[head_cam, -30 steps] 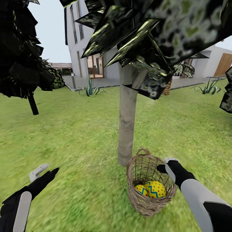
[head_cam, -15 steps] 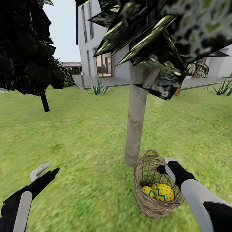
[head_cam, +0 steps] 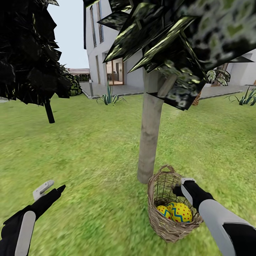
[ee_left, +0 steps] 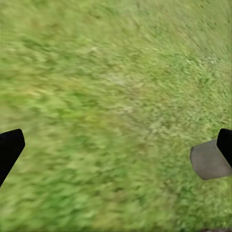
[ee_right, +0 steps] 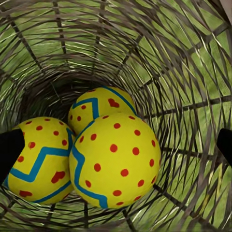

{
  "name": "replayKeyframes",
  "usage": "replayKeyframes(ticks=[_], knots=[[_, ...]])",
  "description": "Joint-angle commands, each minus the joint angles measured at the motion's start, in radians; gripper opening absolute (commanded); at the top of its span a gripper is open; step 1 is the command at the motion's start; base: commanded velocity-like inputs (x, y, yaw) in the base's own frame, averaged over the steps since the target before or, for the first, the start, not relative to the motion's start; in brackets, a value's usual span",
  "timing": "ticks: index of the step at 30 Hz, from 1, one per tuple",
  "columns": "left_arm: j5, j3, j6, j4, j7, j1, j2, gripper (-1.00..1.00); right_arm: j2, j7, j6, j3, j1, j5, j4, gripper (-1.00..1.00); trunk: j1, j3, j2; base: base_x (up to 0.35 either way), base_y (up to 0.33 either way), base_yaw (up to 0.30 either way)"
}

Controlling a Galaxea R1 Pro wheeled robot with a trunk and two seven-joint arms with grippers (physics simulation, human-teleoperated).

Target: Take the three Easter eggs out of the wicker basket on the lawn in the garden, then place them on the lawn next to a single tree (choose any tree) so that all three eggs are next to the same tree and none are left in the basket.

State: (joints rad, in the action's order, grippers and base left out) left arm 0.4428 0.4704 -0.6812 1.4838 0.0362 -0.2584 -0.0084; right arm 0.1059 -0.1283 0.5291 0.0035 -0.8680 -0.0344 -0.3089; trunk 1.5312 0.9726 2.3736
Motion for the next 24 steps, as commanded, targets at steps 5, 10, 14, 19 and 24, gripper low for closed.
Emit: replayKeyframes(ticks=[5, 10, 14, 19, 24], knots=[[0.01, 0.002, -0.006, 0.001, 0.004, -0.001, -0.001, 1.0, 0.001, -0.002, 0.034, 0.015, 0.0, -0.006, 0.004, 1.0, 0.0, 0.001, 0.0, 0.0, 0.0, 0.0], [0.01, 0.002, -0.005, 0.001, 0.004, -0.001, -0.001, 1.0, 0.001, -0.001, 0.064, 0.017, 0.0, -0.008, 0.005, 1.0, 0.0, 0.001, 0.0, 0.085, 0.0, 0.0], [0.01, 0.002, -0.005, 0.001, 0.004, -0.001, -0.001, 1.0, 0.001, -0.001, 0.069, 0.018, 0.0, -0.009, 0.005, 1.0, 0.0, 0.001, 0.0, 0.213, 0.0, 0.0], [0.01, 0.003, -0.005, 0.001, 0.004, -0.001, 0.0, 1.0, 0.001, -0.001, 0.071, 0.018, 0.0, -0.008, 0.007, 1.0, 0.0, 0.001, 0.0, 0.082, 0.0, 0.0], [0.01, 0.004, -0.005, 0.001, 0.004, -0.001, 0.001, 1.0, 0.001, -0.002, 0.075, 0.019, 0.0, -0.007, 0.011, 1.0, 0.0, 0.001, 0.0, 0.184, 0.0, 0.0]])
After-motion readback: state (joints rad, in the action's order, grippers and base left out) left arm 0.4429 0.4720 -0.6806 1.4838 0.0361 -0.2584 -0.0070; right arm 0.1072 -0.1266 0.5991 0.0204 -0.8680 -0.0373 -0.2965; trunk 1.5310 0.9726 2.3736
